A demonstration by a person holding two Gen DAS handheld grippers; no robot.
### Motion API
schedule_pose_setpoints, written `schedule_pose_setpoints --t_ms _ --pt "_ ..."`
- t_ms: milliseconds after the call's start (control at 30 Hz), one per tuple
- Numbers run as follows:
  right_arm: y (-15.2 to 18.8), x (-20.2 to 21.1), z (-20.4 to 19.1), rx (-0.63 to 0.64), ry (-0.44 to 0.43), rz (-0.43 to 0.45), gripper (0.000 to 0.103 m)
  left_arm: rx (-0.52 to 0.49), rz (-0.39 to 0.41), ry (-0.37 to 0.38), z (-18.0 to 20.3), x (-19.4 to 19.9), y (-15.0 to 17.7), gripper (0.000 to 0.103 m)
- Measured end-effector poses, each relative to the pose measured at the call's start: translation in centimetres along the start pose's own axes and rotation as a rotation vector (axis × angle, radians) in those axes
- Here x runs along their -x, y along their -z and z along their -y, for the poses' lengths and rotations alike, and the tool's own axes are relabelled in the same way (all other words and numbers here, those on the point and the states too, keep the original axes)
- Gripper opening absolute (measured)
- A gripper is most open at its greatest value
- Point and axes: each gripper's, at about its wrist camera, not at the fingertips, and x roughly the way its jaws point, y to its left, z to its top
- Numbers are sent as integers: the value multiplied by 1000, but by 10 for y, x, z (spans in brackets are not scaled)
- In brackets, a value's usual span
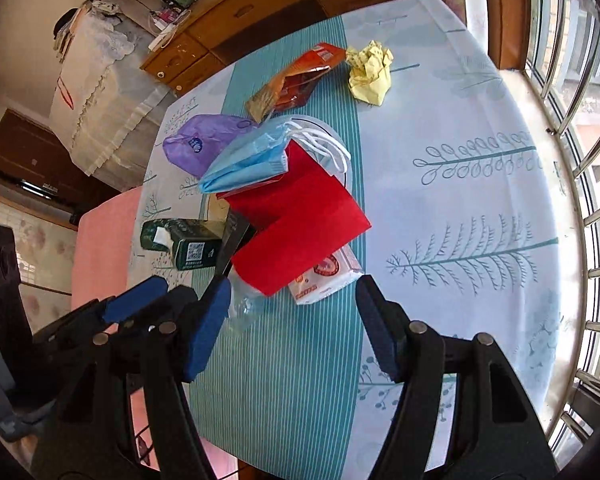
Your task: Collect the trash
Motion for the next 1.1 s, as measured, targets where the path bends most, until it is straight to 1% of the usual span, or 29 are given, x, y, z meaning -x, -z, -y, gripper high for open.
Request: schedule_pose_setpoints --t_ms 100,267,300,333,367,433,467,500,533,567,733,867,933,1100 --pt "-12 -20 10 -76 -37 -38 63 14 -22 -18 1 -15 -3 44" --pt "-28 -45 16 -118 -16 -81 63 37 -45 -29 1 -29 -10 44" --pt "-31 -49 16 -115 -3 -83 61 39 -49 -30 0 -31 -10 44" --pt "-32 -51 16 -109 5 -83 58 40 -55 -30 1 -33 -11 44" --pt "-33 -54 15 -98 13 -88 49 40 -60 -30 2 -35 -12 44" --pt "-36 -58 14 -79 20 -88 40 39 -70 -27 3 -37 -13 44" --pt "-37 -59 14 -67 26 -87 33 40 -75 -27 4 -39 -13 44" --pt "-38 -60 13 -54 26 -84 28 42 -79 -27 4 -39 -12 44" --pt "-39 -60 11 -39 26 -81 26 46 -85 -22 5 -42 -13 44" --pt "-40 -59 9 -21 29 -76 21 52 -91 -16 4 -44 -14 44" --pt "-41 -56 5 12 13 -81 17 83 -128 38 4 -54 -11 44" --pt "-39 -53 5 15 9 -84 17 61 -155 66 12 -59 -3 44" --pt "-36 -51 6 19 10 -83 17 67 -166 78 14 -61 3 44" --pt "-28 -43 15 22 4 -84 16 111 -163 121 13 -58 18 44"
